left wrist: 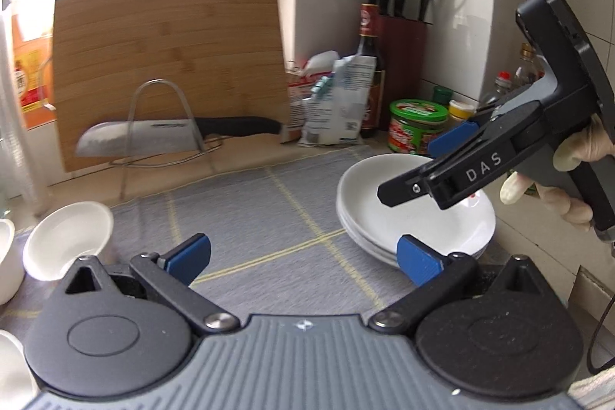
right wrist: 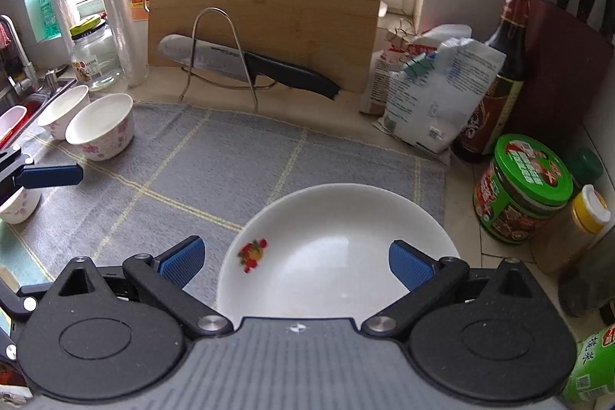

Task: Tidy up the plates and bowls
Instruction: 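Withdraw the right gripper from the plate stack, then move the right gripper toward the white floral bowls on the mat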

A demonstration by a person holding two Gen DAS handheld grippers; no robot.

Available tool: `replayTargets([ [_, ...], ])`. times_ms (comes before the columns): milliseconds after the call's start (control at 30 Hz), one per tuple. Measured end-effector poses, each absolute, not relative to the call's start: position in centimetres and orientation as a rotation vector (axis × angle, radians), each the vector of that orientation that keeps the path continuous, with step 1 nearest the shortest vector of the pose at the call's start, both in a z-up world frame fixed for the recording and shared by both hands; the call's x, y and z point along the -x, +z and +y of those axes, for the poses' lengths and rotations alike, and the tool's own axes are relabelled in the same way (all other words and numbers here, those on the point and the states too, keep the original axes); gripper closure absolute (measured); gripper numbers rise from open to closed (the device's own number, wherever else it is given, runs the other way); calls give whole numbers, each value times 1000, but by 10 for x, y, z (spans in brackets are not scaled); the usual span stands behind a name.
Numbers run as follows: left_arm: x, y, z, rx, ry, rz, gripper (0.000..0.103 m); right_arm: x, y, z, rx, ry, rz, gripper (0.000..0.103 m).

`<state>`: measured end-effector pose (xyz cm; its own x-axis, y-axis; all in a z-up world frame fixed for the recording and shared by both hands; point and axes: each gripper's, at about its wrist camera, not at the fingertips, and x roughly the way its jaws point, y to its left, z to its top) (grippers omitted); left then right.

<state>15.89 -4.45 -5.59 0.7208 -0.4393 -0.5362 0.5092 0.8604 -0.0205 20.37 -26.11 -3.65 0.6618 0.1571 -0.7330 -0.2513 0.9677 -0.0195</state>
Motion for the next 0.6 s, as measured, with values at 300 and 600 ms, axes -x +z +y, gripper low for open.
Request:
replayTargets([
  [300, -128, -58, 42, -142, -494, 563, 1, -190, -37, -168, 134, 259, 804, 0],
  [600, -104, -64, 135, -143, -362, 581, 1, -191, -45, -80, 137, 338, 824, 0],
])
